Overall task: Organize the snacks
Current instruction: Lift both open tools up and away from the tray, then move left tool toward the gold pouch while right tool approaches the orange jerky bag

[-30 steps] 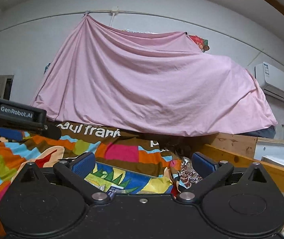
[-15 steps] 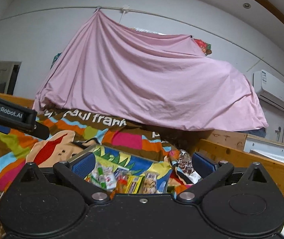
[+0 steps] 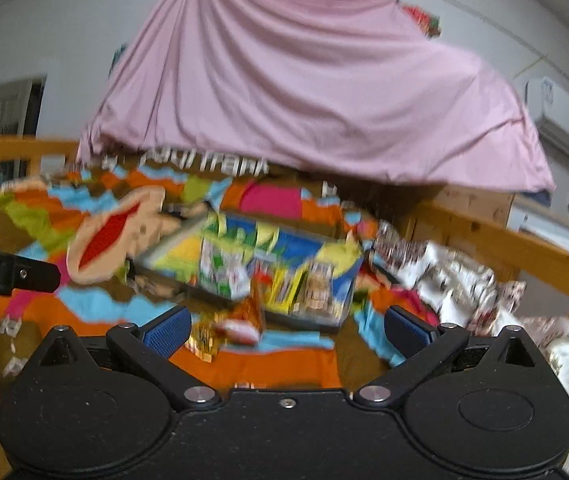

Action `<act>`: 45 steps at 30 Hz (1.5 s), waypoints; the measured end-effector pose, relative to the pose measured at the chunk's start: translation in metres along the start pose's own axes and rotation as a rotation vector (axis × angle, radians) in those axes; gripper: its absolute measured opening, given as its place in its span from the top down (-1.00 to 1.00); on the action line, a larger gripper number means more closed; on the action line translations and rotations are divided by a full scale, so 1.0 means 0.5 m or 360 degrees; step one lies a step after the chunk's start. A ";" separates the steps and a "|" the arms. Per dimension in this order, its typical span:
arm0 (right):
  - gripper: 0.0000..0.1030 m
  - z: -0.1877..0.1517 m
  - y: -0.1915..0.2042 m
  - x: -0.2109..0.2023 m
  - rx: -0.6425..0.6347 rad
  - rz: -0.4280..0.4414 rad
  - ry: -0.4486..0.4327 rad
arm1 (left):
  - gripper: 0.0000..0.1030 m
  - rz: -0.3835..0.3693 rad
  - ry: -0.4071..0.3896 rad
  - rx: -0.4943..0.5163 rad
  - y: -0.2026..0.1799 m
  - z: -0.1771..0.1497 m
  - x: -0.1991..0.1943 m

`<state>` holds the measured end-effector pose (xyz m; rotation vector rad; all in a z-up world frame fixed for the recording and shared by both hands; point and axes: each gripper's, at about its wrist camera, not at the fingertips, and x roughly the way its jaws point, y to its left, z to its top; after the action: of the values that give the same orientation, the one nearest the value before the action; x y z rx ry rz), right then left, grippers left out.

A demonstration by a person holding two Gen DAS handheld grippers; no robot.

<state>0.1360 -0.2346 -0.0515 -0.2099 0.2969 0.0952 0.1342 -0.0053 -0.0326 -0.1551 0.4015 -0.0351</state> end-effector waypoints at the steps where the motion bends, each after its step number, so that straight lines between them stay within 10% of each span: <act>1: -0.99 -0.004 0.005 0.011 -0.0028 -0.0008 0.0054 | -0.99 -0.0002 0.0031 0.0016 0.000 -0.006 0.006; 45: -0.99 -0.001 -0.002 0.215 -0.0375 0.0204 0.0120 | -0.99 -0.0057 0.0302 0.0235 -0.025 -0.039 0.200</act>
<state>0.2384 -0.2291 -0.0841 -0.4290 0.3741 0.2500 0.2185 -0.0268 -0.0869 -0.0130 0.5839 -0.1152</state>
